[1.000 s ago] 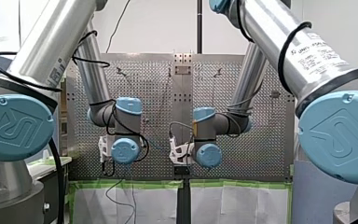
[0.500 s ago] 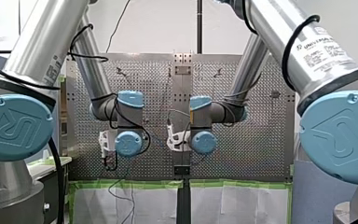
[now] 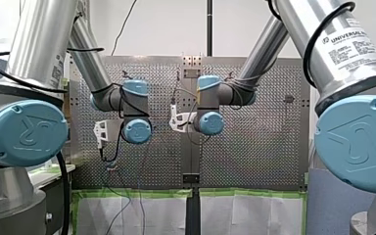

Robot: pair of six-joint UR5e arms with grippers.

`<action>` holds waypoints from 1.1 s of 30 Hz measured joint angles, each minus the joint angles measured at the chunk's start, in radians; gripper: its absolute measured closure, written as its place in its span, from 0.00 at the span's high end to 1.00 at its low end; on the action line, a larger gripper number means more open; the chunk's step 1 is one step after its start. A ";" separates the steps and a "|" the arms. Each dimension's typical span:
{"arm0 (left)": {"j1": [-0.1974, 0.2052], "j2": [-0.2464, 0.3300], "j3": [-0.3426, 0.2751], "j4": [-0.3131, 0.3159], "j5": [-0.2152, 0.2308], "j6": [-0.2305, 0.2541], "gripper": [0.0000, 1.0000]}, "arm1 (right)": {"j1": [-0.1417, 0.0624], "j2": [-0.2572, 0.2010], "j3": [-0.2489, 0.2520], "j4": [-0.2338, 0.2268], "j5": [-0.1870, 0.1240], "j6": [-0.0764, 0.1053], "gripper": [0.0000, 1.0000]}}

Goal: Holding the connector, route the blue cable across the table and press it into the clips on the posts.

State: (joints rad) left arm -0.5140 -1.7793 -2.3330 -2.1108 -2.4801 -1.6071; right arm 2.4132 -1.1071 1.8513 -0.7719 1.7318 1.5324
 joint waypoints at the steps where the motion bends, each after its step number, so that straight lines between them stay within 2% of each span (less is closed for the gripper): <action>1: 0.004 0.010 0.010 -0.010 -0.010 0.000 0.00 | 0.001 -0.010 -0.009 0.009 -0.009 0.002 0.00; 7: 0.014 0.054 0.051 -0.054 -0.042 -0.015 0.00 | 0.004 -0.056 -0.041 0.056 -0.056 0.010 0.00; 15: 0.029 0.116 0.082 -0.117 -0.028 -0.063 0.00 | 0.010 -0.105 -0.095 0.118 -0.085 0.014 0.00; 21: 0.049 0.169 0.097 -0.168 -0.004 -0.070 0.00 | 0.016 -0.105 -0.144 0.168 -0.096 0.029 0.00; 29: 0.058 0.236 0.109 -0.236 0.039 -0.021 0.00 | 0.027 -0.072 -0.210 0.234 -0.096 0.037 0.00; 33: 0.066 0.265 0.110 -0.265 0.038 -0.007 0.00 | 0.034 -0.066 -0.242 0.266 -0.097 0.053 0.00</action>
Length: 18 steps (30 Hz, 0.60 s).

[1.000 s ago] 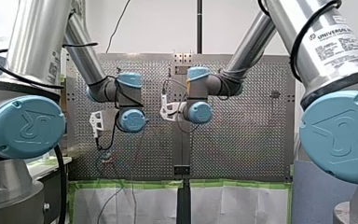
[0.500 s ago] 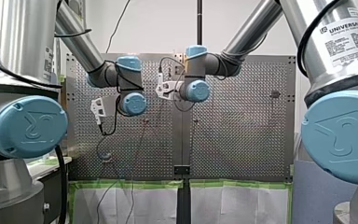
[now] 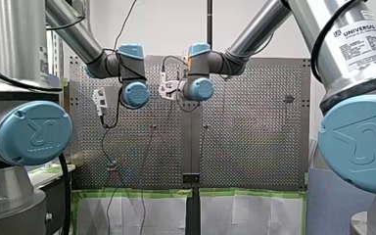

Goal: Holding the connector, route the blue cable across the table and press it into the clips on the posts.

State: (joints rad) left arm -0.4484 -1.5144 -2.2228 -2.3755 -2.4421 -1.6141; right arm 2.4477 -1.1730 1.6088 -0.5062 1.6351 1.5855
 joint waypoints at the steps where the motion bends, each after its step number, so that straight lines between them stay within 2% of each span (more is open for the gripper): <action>1: 0.005 0.007 0.002 -0.009 -0.002 0.001 0.00 | 0.003 0.001 -0.011 0.011 0.000 0.006 0.00; 6: 0.033 0.011 0.016 -0.047 0.005 0.007 0.00 | 0.014 0.003 -0.054 0.054 -0.001 0.023 0.00; 12: 0.092 0.009 0.040 -0.093 0.059 0.019 0.00 | 0.023 0.013 -0.116 0.116 -0.001 0.032 0.00; 18: 0.149 0.008 0.077 -0.133 0.116 0.026 0.00 | 0.033 0.044 -0.174 0.173 -0.001 0.033 0.00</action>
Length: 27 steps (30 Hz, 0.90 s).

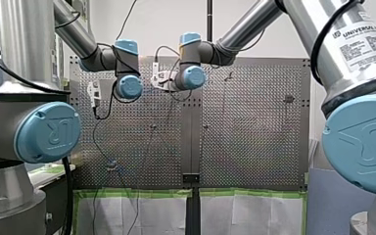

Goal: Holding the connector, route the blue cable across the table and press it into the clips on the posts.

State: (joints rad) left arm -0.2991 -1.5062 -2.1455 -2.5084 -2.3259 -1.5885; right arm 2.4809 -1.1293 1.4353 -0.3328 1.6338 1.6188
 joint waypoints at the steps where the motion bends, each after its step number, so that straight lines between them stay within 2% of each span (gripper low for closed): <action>1: 0.011 0.000 0.008 -0.007 0.010 0.000 0.00 | 0.002 0.005 -0.009 0.009 0.000 0.002 0.00; 4: 0.039 0.000 0.027 -0.026 0.030 -0.002 0.00 | 0.006 0.023 -0.033 0.033 0.000 0.007 0.00; 10: 0.087 -0.001 0.053 -0.043 0.042 -0.004 0.00 | 0.013 0.036 -0.082 0.082 -0.001 0.020 0.00; 15: 0.109 -0.003 0.074 -0.047 0.057 -0.004 0.00 | 0.014 0.038 -0.122 0.122 -0.001 0.027 0.00; 21: 0.127 -0.008 0.105 -0.062 0.083 -0.005 0.00 | 0.009 0.042 -0.173 0.166 -0.001 0.045 0.00; 27: 0.147 -0.015 0.128 -0.075 0.098 -0.009 0.00 | 0.005 0.064 -0.226 0.204 -0.002 0.051 0.00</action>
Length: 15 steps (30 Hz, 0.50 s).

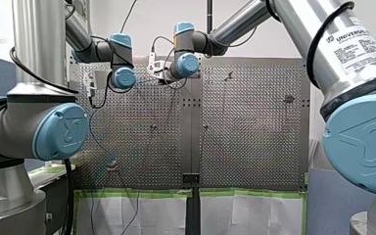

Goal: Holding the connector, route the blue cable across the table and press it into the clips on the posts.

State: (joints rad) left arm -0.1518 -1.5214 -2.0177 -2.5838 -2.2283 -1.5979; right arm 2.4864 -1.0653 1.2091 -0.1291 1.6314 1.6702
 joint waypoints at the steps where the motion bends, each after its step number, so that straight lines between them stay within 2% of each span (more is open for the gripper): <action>1: 0.005 0.000 0.006 -0.002 0.003 -0.001 0.00 | 0.000 0.006 -0.011 0.007 0.000 0.000 0.00; 10: 0.038 -0.001 0.045 -0.019 0.048 -0.003 0.00 | -0.004 0.049 -0.090 0.047 -0.009 0.003 0.00; 15: 0.055 -0.002 0.055 -0.024 0.069 -0.003 0.00 | -0.008 0.056 -0.130 0.053 -0.019 0.017 0.00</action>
State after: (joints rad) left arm -0.0968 -1.5233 -1.9624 -2.6080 -2.1593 -1.6013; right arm 2.4787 -1.0096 1.0794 -0.0758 1.6129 1.6877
